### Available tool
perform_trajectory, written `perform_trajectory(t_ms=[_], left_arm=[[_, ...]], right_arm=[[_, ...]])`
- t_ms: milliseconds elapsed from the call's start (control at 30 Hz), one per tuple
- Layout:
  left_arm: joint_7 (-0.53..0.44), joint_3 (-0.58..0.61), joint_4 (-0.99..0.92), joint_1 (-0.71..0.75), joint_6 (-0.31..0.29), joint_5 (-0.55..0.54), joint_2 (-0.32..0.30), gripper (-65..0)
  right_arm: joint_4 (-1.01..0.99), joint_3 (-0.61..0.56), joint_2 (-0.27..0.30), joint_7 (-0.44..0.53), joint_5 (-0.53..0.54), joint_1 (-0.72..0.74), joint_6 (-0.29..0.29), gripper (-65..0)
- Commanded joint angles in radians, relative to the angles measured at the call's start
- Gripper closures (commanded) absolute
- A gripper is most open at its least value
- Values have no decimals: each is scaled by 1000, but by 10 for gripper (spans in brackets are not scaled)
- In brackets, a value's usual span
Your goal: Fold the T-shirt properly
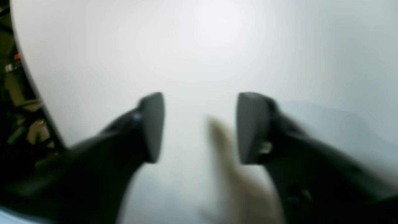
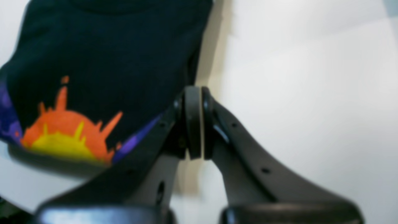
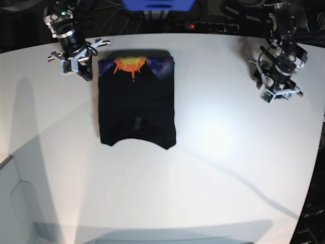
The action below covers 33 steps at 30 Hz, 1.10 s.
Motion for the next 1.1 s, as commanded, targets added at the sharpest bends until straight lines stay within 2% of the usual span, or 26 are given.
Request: perform_trajectory(t_ms=[0,100,200,300,467,600,733,867,967,1067], left_arm=[[-9,-16,57,23,4,-4,2,-260],[5,-54,158,120,4,-4,71,-112],[47,-71,201,186,4,-5,119,0],[77,-126,203,252,2,-65,154,-2],[85,-272,207,411,2,-297,177,0],[79,-330,189,532,2,-418,173,0],[76,-332,114,582,6,-443,185,0],[53,-313,-67,525,9,-432,214,0],[-25,-240,-198,509,12,-389,217,0],[-156,-151,-342,502,29,-321,219,0]], right_arm=[[29,3,0,21,11,-38,11,0],[56,28,0,21,11,-121,11,0],[53,60,0,19,11,-174,11,0],[52,82,0,19,11,-235,11,0],[50,91,0,13,11,-333,11,0],[50,83,0,-105,11,-356,11,0],[38,78,0,-231,11,-330,11,0],[-56,59,26,-259,11,-290,11,0],[-186,13,88,-253,11,-272,11,0],[-341,0,129,-250,11,-209,11,0]])
